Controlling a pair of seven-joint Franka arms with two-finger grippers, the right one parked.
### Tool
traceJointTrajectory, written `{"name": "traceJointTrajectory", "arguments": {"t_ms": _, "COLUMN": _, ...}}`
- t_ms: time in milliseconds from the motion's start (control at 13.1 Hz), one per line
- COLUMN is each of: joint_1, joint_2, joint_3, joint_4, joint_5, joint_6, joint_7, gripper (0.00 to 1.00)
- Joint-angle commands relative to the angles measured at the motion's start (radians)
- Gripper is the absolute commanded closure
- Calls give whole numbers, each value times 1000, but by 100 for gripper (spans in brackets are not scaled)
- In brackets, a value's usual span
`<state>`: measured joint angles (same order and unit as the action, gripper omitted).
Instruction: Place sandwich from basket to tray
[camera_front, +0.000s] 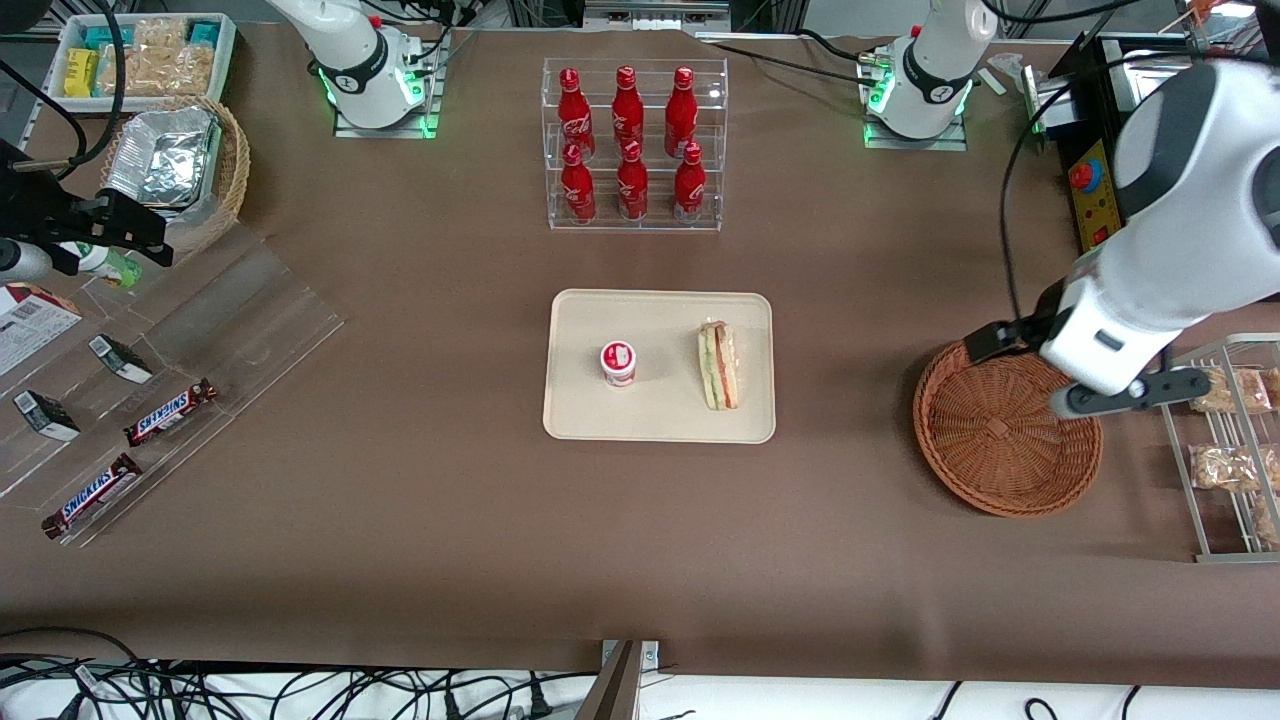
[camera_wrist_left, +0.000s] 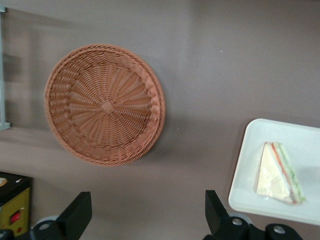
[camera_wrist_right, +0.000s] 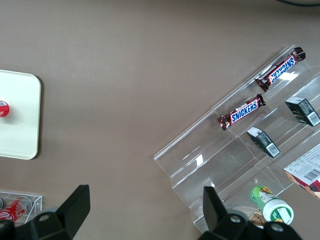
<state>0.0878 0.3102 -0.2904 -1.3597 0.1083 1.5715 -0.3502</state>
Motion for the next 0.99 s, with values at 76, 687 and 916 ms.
{"name": "traceJointTrajectory", "arguments": {"t_ms": 76, "joint_1": -11, "joint_2": -135, "joint_3": 48, "joint_4": -110, "joint_5": -33, "joint_6": -27, "joint_7": 155, "gripper": 0}}
{"name": "traceJointTrajectory", "arguments": {"t_ms": 687, "joint_1": -78, "joint_2": -226, "joint_3": 163, "joint_4": -151, "joint_5": -93, "joint_6": -28, "joint_7": 378, "gripper": 0}}
{"name": "traceJointTrajectory", "arguments": {"t_ms": 916, "joint_1": -76, "joint_2": -208, "joint_3": 171, "joint_4": -137, "joint_5": -95, "joint_6": -31, "joint_7": 378, "gripper": 0}}
